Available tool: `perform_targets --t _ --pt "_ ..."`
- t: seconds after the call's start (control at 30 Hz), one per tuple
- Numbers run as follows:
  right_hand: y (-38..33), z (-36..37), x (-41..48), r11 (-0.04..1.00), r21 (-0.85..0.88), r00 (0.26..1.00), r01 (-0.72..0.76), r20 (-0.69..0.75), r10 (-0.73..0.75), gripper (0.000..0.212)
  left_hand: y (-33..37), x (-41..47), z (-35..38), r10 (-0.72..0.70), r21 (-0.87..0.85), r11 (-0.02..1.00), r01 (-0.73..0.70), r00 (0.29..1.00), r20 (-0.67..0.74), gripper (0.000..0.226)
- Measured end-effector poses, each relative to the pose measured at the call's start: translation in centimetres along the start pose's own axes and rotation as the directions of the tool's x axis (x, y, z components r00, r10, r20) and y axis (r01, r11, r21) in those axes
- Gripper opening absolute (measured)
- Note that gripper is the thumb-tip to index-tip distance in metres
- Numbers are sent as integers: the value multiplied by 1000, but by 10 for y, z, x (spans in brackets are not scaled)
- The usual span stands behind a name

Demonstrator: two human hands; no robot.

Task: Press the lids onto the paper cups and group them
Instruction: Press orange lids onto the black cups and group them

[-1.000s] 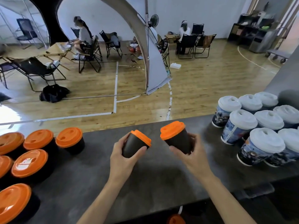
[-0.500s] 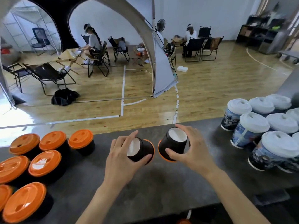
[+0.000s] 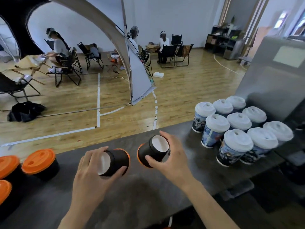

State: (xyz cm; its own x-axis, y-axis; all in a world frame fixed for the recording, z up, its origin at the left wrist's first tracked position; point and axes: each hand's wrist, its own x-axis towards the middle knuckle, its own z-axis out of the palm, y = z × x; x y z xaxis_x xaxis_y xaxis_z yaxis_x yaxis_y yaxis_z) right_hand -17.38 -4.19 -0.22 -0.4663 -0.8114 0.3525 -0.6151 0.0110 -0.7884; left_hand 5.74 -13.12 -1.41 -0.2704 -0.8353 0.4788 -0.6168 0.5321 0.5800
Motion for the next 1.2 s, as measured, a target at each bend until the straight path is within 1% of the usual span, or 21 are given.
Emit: perform_targets --t 0.07,0.1,0.17,0.2,0.23,0.3,0.33,0.37,0.4,0.43,0.5,0.53,0.57,0.63,0.67,0.73,0.8,0.9,1.0,1.07,1.2 --pt "8 -2 -1 992 114 994 -62 -81 72 74 -1 5 6 -256 -252 935 252 967 15 78" --pt "12 -3 -3 972 194 984 -129 -93 150 73 -2 6 11 -380 -364 851 379 922 72 83" --pt "24 -1 -6 864 414 939 -287 -56 339 76 -8 4 26 -515 -544 637 546 827 227 85" --pt "29 0 -8 748 555 902 -364 11 431 75 -10 2 34 -542 -618 507 601 780 314 80" --pt "32 0 -10 575 696 857 -430 113 503 73 -9 0 42 -552 -661 360 658 722 418 74" --pt "36 3 -15 132 858 763 -496 358 538 62 -2 -4 56 -513 -679 97 728 621 592 64" --pt "37 3 -19 -50 866 726 -498 448 522 55 2 -4 63 -487 -671 30 741 597 638 63" --pt "39 4 -22 -174 856 702 -487 502 505 51 8 -3 69 -464 -669 -3 743 592 659 63" --pt "41 6 -25 -243 851 692 -466 522 498 50 13 -2 76 -455 -672 -9 740 595 662 62" --pt "45 6 -28 -263 851 688 -455 523 503 49 18 -1 82 -448 -674 -5 738 601 662 61" --pt "50 6 -32 -214 852 706 -479 518 483 44 26 0 94 -435 -656 37 754 603 669 65" --pt "52 5 -33 -149 857 731 -494 502 462 44 28 1 99 -432 -644 95 759 614 660 74" --pt "55 3 -33 -53 866 763 -497 465 448 51 31 2 104 -426 -629 201 751 645 634 82" --pt "64 -2 -32 203 860 824 -468 342 451 73 37 9 113 -397 -558 488 672 740 544 86" --pt "69 -6 -31 359 826 848 -434 242 471 79 40 15 120 -366 -516 600 612 783 503 84" --pt "82 -14 -29 669 644 877 -371 6 481 78 46 32 145 -278 -486 714 504 841 464 81" --pt "96 -20 -24 827 450 877 -336 -171 450 74 56 54 175 -224 -462 764 451 856 466 80" --pt "120 -26 -13 903 272 831 -333 -367 417 75 78 83 221 -156 -438 806 398 857 492 78" --pt "136 -24 -5 887 221 800 -405 -384 461 81 96 102 260 -75 -417 848 327 853 517 79" --pt "144 -21 -3 888 185 804 -421 -378 460 82 106 111 276 -21 -422 861 284 849 528 81" --pt "149 -19 -2 893 163 800 -421 -397 449 83 115 121 292 -2 -435 858 273 849 529 83"
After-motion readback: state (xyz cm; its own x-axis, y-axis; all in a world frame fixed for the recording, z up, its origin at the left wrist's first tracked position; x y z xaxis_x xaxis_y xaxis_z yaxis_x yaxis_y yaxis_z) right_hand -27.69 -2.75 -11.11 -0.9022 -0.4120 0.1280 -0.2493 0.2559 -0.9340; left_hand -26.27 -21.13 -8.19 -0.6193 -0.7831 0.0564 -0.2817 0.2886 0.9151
